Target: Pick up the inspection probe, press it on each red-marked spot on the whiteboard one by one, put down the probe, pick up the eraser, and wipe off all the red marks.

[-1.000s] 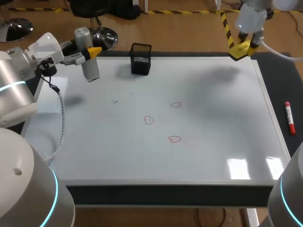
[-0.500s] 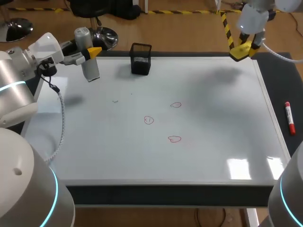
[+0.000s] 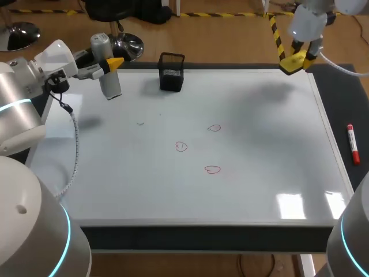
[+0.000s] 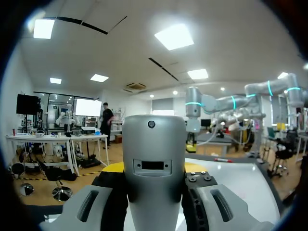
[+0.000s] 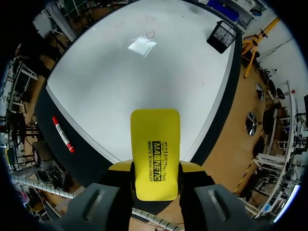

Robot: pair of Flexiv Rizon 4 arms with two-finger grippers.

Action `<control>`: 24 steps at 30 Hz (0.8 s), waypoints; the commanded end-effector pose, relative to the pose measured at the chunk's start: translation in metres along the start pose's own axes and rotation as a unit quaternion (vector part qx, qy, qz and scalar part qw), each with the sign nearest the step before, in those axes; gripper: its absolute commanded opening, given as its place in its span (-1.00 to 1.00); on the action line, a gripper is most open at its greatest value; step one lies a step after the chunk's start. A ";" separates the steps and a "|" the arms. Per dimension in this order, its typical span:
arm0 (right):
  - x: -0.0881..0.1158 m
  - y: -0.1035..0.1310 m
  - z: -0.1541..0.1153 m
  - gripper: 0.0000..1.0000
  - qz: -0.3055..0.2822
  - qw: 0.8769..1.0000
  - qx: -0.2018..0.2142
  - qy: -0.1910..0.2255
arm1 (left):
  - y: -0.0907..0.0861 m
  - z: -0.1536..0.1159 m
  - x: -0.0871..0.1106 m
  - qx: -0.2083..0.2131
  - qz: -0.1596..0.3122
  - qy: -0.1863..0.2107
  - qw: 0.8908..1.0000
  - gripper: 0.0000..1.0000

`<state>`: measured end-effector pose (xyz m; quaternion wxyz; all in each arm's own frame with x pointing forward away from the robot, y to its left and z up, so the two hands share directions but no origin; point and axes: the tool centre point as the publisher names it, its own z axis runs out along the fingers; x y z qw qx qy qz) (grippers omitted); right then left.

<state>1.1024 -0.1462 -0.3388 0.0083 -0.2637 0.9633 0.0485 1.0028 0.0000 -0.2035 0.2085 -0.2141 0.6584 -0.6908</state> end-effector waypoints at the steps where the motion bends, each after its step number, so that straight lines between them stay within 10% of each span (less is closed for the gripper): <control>1: -0.001 0.000 -0.001 -1.00 -0.001 1.000 0.001 0.003 | 0.000 0.000 0.000 0.001 0.001 -0.001 1.000 -1.00; 10: -0.001 0.000 -0.001 -1.00 -0.001 1.000 0.001 0.003 | 0.001 0.003 0.009 0.012 0.000 0.003 1.000 -1.00; 24: -0.001 0.000 -0.001 -1.00 -0.001 1.000 0.001 0.003 | -0.005 0.035 0.081 0.026 0.010 0.051 0.998 -1.00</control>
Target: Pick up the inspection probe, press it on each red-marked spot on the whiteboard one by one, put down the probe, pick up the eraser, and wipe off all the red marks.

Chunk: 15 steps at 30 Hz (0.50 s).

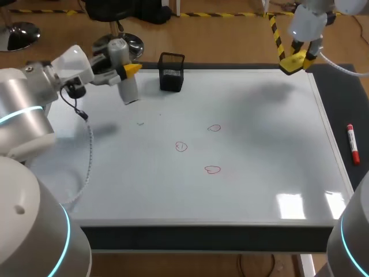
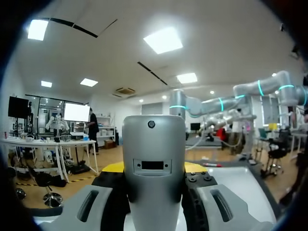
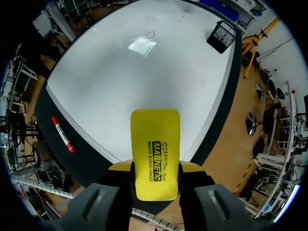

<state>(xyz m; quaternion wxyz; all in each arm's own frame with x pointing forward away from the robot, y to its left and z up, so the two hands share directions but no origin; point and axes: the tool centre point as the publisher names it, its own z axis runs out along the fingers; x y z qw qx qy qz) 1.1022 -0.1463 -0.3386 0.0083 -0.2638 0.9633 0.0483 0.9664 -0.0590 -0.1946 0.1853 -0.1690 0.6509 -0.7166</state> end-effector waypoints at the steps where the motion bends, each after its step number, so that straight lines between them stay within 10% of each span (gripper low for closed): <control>1: -0.001 -0.001 -0.001 -1.00 -0.001 1.000 0.001 0.003 | 0.002 0.011 0.022 -0.001 0.003 0.005 1.000 -1.00; 15: -0.001 -0.001 -0.001 -1.00 -0.001 1.000 0.001 0.003 | 0.007 0.064 0.087 -0.005 0.012 0.104 0.994 -1.00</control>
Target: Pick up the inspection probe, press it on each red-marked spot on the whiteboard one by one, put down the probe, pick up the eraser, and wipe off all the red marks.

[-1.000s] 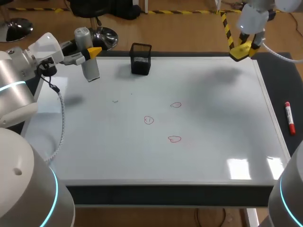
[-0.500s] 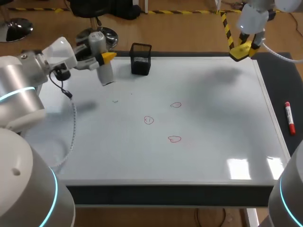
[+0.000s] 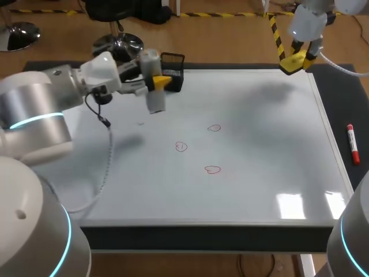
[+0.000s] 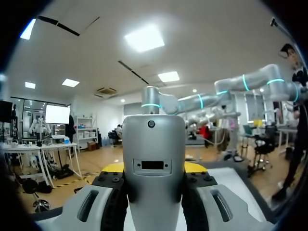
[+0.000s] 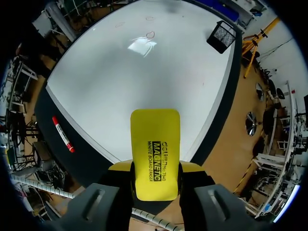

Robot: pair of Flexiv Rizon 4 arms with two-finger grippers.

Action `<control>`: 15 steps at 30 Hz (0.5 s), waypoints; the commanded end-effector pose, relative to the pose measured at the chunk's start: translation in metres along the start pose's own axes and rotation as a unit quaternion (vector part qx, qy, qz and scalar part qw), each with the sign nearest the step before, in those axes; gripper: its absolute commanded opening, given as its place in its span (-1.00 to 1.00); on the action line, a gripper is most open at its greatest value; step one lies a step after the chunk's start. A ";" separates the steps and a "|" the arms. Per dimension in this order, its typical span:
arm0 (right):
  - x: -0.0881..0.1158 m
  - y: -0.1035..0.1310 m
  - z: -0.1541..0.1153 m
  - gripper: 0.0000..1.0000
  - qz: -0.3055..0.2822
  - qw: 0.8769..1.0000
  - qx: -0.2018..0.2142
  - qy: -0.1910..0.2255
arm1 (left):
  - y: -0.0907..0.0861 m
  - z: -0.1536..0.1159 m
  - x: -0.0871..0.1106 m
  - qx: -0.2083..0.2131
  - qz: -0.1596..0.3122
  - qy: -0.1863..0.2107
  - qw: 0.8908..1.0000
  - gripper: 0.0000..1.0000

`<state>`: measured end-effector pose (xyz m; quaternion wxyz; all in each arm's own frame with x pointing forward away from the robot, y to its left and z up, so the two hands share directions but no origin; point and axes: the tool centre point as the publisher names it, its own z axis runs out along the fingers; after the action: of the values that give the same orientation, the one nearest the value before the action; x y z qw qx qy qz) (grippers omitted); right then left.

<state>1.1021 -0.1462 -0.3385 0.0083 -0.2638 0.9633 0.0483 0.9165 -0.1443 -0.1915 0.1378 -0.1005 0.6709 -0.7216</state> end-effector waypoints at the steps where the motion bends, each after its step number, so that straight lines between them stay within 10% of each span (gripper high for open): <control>1: -0.001 -0.001 -0.001 -1.00 -0.001 1.000 0.001 0.003 | 0.006 0.017 0.003 0.002 -0.002 0.023 1.000 -1.00; 15: -0.001 -0.001 -0.001 -1.00 -0.001 1.000 0.001 0.003 | 0.046 0.028 0.041 0.010 -0.015 0.069 0.997 -1.00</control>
<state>1.1021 -0.1462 -0.3385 0.0083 -0.2638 0.9633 0.0483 0.8867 -0.1848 -0.2282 0.0856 -0.0655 0.6732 -0.7315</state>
